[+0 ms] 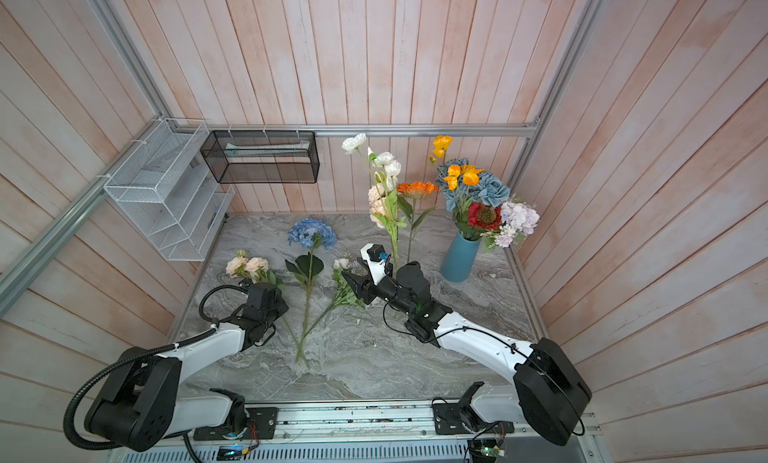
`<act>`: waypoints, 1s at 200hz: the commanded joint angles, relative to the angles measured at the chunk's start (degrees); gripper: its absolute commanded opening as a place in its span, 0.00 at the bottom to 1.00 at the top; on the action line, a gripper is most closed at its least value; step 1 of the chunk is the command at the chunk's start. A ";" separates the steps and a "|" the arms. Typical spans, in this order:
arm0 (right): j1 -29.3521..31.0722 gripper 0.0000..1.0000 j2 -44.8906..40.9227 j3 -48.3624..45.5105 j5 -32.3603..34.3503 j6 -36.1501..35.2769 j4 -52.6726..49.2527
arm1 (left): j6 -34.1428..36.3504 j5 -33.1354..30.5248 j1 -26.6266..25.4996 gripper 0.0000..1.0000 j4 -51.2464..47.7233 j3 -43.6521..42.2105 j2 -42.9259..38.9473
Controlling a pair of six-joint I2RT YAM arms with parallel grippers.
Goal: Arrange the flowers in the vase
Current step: 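Grasp the peach rose stem with the left gripper while the right approaches, then lift the peach rose upright with the left gripper while the right grasps its stem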
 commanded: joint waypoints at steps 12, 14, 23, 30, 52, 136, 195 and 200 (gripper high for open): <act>1.67 0.63 1.03 4.82 -4.98 0.12 -1.91 | 5.52 -1.75 -0.12 0.00 1.05 3.70 -7.42; 1.82 0.63 1.20 5.07 -5.18 -0.01 -2.26 | 5.83 -1.67 -0.13 0.00 1.13 3.79 -7.90; 2.61 0.65 1.95 6.42 -5.84 -0.67 -3.61 | 7.47 -1.12 -0.22 0.00 1.99 4.33 -9.95; 3.22 0.65 2.60 7.30 -5.98 -1.19 -4.65 | 9.01 -0.48 -0.32 0.00 3.14 4.62 -11.62; 4.83 0.66 5.04 9.57 -8.01 -0.89 -5.20 | 13.13 1.15 -1.70 0.00 7.97 4.85 -16.66; 7.32 0.66 17.45 17.54 -20.14 6.72 -1.36 | 23.74 3.89 -10.29 0.00 20.71 5.00 -23.25; 7.32 0.66 22.04 18.00 -22.19 12.18 2.99 | 25.08 5.44 -15.18 0.00 27.83 2.06 -23.86; 7.33 0.66 22.35 18.17 -22.09 12.39 3.09 | 24.89 5.73 -15.49 0.00 28.21 1.89 -23.99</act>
